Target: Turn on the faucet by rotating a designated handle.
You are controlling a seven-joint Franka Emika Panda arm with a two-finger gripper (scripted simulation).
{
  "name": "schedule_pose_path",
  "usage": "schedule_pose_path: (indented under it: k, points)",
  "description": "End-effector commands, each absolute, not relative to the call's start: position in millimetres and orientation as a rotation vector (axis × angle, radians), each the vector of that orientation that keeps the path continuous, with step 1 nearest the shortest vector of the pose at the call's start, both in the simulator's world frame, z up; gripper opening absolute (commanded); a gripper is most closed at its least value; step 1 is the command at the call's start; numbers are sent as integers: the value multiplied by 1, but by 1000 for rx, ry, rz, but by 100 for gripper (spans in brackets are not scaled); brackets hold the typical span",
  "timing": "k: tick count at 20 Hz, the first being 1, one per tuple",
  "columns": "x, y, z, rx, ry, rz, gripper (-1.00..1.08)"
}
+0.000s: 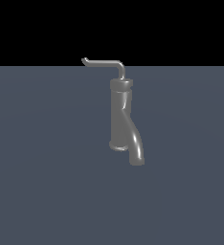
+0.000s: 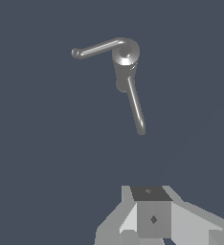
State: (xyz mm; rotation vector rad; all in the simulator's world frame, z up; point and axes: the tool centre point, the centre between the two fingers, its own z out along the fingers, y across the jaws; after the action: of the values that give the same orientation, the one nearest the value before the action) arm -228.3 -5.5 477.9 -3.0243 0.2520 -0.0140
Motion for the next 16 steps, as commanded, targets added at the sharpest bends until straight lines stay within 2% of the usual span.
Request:
schedule_pose_path:
  k: [1, 16]
  points:
    - [-217, -4, 475, -3009, 322, -5, -100]
    - [-141, 9, 443, -2880, 837, 69, -100]
